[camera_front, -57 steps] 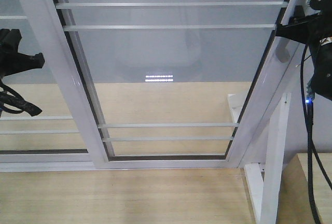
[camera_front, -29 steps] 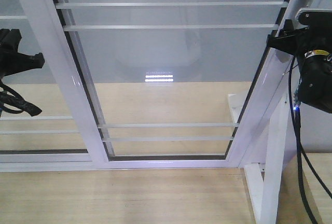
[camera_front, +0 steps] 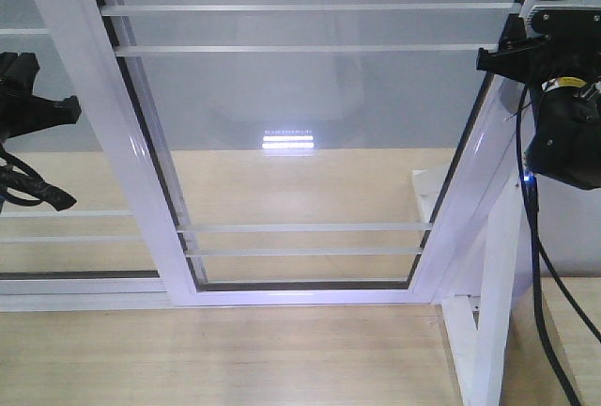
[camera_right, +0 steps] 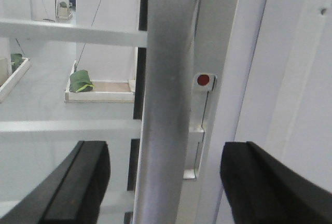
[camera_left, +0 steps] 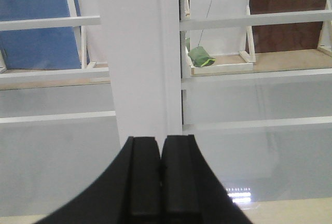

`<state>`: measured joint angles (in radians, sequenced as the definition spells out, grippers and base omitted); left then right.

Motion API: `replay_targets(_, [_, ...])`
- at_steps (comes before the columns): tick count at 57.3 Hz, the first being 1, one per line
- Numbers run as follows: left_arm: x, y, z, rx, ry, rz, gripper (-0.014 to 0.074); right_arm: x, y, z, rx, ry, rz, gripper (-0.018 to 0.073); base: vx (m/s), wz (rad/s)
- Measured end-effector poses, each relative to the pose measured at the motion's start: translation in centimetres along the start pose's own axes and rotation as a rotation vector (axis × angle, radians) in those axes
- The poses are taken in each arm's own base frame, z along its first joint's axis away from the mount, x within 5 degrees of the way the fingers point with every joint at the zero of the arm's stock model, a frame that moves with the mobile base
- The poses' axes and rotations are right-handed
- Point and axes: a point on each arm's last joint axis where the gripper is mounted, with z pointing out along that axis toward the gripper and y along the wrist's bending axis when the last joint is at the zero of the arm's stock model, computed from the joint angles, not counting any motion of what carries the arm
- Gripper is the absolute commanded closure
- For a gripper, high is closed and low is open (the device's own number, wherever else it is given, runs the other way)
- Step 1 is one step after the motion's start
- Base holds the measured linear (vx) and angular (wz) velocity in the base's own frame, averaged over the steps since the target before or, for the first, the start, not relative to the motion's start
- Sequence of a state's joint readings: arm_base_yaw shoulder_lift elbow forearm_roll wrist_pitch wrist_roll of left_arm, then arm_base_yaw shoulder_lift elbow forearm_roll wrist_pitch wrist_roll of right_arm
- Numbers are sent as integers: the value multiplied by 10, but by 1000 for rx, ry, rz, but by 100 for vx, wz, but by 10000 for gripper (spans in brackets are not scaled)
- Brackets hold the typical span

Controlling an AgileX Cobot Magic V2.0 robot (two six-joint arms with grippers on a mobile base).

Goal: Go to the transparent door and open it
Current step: 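Close the right gripper around the silver handle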

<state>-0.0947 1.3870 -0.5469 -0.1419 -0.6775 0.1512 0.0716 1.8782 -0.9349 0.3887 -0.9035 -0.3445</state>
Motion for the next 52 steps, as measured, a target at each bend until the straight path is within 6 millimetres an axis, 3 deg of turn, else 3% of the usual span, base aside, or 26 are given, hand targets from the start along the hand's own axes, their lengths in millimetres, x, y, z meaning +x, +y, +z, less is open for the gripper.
replay_targets(20, [0, 0, 0, 0, 2, 0, 521, -7, 5, 19, -1, -18, 11, 30, 0, 0])
replay_targets(37, [1, 0, 0, 1, 9, 0, 521, 2, -13, 24, 28, 36, 7, 30, 0, 0])
replay_targets(52, [1, 0, 0, 1, 9, 0, 521, 1, -8, 24, -28, 29, -40, 76, 0, 0])
